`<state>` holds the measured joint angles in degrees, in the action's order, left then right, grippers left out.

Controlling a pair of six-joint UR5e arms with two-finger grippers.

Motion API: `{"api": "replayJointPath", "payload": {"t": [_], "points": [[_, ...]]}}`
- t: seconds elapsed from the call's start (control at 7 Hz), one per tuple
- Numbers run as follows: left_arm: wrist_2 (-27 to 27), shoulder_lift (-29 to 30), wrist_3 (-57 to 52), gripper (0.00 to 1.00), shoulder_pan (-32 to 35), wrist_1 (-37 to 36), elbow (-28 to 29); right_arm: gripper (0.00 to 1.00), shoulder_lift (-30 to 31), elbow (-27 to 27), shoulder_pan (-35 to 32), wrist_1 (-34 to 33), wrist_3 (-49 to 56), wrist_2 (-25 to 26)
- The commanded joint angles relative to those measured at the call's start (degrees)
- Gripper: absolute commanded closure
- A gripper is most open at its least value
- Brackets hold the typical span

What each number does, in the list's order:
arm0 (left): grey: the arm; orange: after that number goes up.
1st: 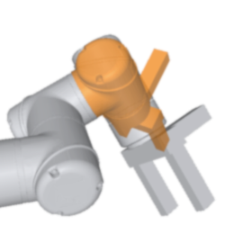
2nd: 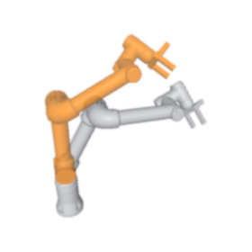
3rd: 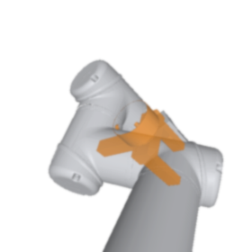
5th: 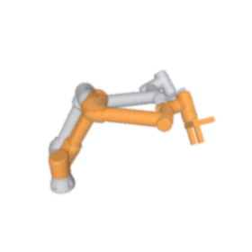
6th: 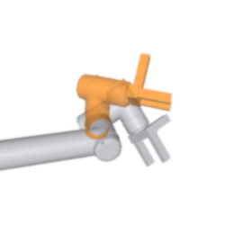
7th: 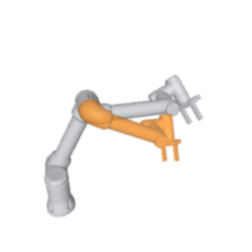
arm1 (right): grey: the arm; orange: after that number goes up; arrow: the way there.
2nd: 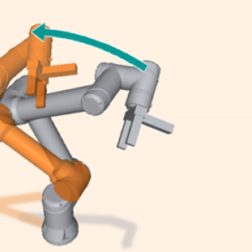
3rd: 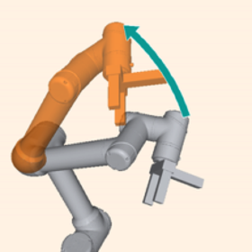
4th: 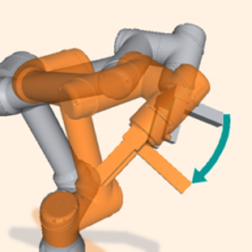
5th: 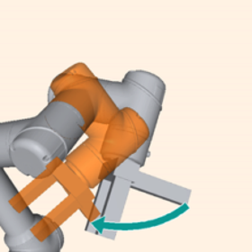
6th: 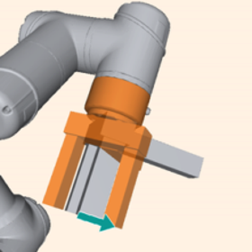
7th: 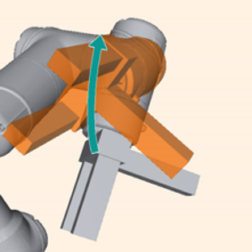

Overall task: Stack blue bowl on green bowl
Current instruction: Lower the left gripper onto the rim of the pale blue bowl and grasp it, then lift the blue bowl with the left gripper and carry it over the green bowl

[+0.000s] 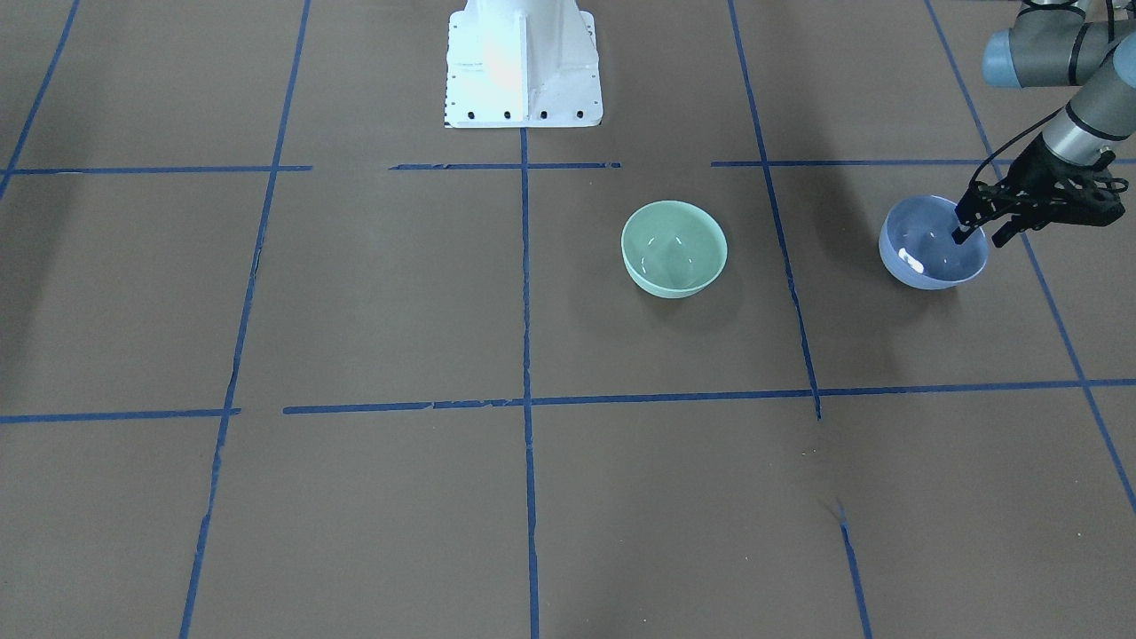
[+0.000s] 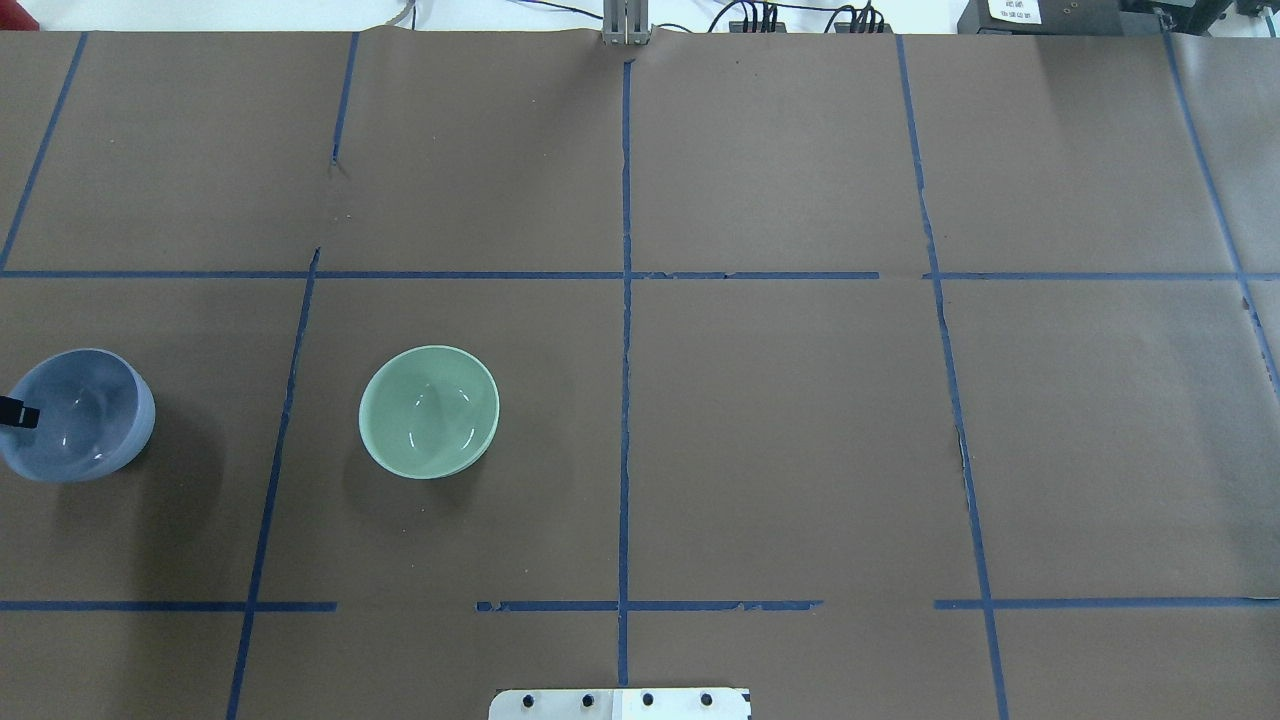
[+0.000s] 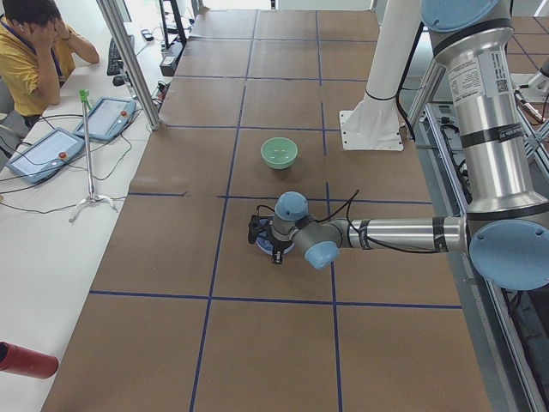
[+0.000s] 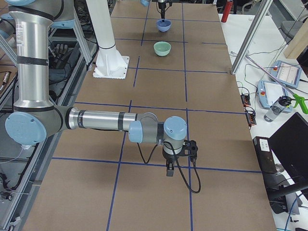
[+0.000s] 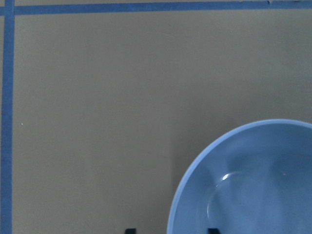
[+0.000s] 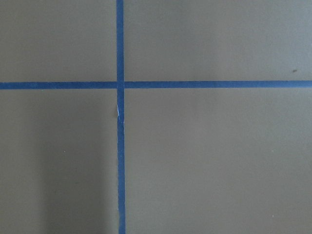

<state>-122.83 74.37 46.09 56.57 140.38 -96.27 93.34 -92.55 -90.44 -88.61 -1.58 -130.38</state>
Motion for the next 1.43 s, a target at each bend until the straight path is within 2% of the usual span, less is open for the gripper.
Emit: {"api": "replayJointPath", "payload": {"t": [0.0, 0.14, 0.29, 0.57, 0.71, 1.14, 1.29], "points": [[0.0, -0.3, -0.1, 1.0, 0.9, -0.1, -0.9, 0.0, 0.0, 0.0, 0.0, 0.0, 0.0, 0.0], [-0.4, -0.4, 0.0, 1.0, 1.0, -0.8, -3.9, 0.0, 0.0, 0.0, 0.0, 0.0, 0.0, 0.0], [-0.4, -0.2, 0.0, 1.0, 2.6, -6.1, -8.6, 0.0, 0.0, 0.0, 0.0, 0.0, 0.0, 0.0], [-0.4, 2.2, 1.2, 1.0, 3.6, -26.1, -23.5, 0.0, 0.0, 0.0, 0.0, 0.0, 0.0, 0.0], [-0.2, 6.4, 7.9, 1.0, 2.9, -33.7, -27.9, 0.0, 0.0, 0.0, 0.0, 0.0, 0.0, 0.0], [0.7, 24.5, 30.3, 1.0, -11.9, -44.4, -28.0, 0.0, 0.0, 0.0, 0.0, 0.0, -0.1, 0.0], [6.1, 28.6, 34.9, 1.0, -16.4, -46.2, -26.9, 0.0, 0.0, 0.0, 0.0, 0.0, 0.0, 0.0]]}}
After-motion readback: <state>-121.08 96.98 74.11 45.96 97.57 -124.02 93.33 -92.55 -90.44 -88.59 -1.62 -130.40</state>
